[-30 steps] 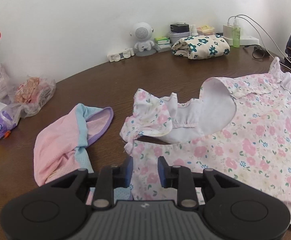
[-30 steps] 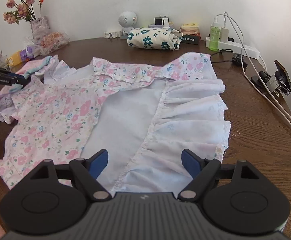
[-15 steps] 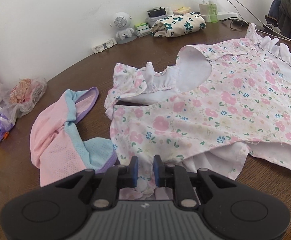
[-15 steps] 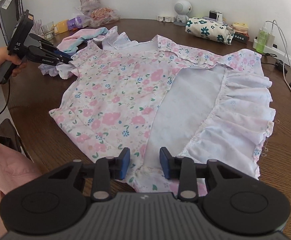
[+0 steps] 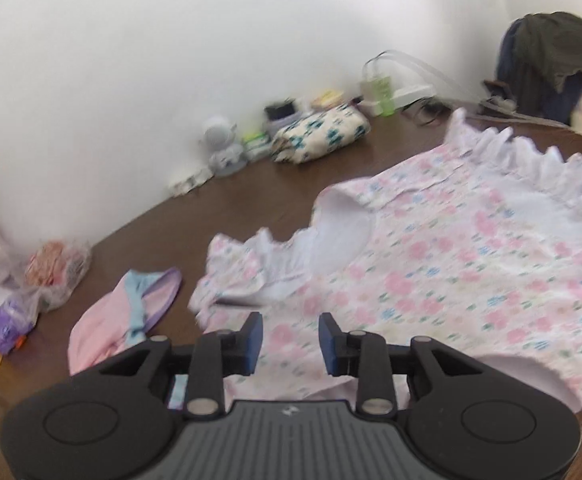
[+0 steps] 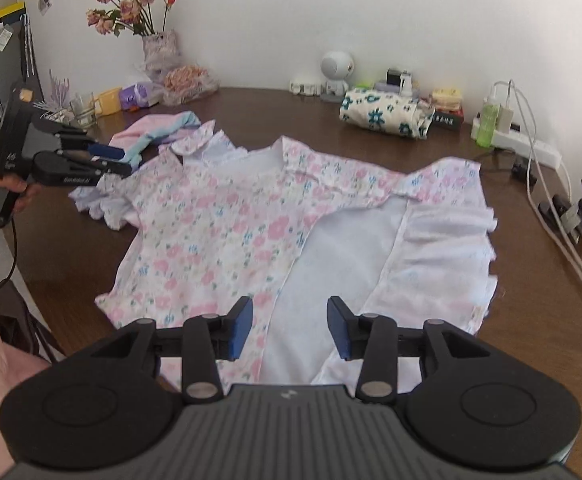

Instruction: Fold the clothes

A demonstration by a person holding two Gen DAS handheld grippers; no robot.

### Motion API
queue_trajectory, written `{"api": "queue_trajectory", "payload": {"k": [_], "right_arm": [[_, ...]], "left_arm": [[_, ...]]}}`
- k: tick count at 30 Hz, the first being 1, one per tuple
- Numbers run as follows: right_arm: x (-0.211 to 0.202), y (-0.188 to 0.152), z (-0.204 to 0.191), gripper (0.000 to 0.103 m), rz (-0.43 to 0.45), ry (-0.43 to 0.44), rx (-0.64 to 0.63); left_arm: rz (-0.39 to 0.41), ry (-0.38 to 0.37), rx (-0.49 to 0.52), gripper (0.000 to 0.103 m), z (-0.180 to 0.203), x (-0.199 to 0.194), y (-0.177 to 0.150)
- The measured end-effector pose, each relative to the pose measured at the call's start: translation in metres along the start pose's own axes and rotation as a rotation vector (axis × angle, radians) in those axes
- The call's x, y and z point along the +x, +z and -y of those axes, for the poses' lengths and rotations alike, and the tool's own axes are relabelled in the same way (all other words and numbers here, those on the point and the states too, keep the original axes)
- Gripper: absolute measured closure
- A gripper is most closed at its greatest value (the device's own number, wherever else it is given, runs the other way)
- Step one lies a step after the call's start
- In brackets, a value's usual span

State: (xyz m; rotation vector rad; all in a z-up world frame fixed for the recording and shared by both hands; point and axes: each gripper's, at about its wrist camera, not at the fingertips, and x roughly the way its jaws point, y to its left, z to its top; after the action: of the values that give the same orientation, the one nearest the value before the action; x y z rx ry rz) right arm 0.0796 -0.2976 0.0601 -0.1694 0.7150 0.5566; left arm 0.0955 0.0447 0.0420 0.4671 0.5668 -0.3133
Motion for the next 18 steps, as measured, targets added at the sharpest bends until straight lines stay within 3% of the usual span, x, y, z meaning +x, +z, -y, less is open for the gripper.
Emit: {"api": "queue_trajectory", "payload": {"k": [3, 7, 12, 18], "right_arm": [[0.023, 0.051, 0.014, 0.058, 0.009, -0.057, -0.065], [0.105, 0.096, 0.038, 0.059, -0.107, -0.075, -0.074], [0.192, 0.116, 0.057, 0.059, -0.220, -0.067, -0.041], [0.228, 0.124, 0.065, 0.060, -0.257, -0.071, -0.011]], "left_arm": [[0.077, -0.172, 0.139, 0.074, 0.057, -0.008, 0.019], [0.091, -0.349, 0.280, 0.074, 0.130, -0.003, 0.026], [0.042, -0.401, 0.372, 0.082, 0.170, 0.012, 0.020], [0.021, -0.426, 0.414, 0.098, 0.171, 0.014, 0.013]]}}
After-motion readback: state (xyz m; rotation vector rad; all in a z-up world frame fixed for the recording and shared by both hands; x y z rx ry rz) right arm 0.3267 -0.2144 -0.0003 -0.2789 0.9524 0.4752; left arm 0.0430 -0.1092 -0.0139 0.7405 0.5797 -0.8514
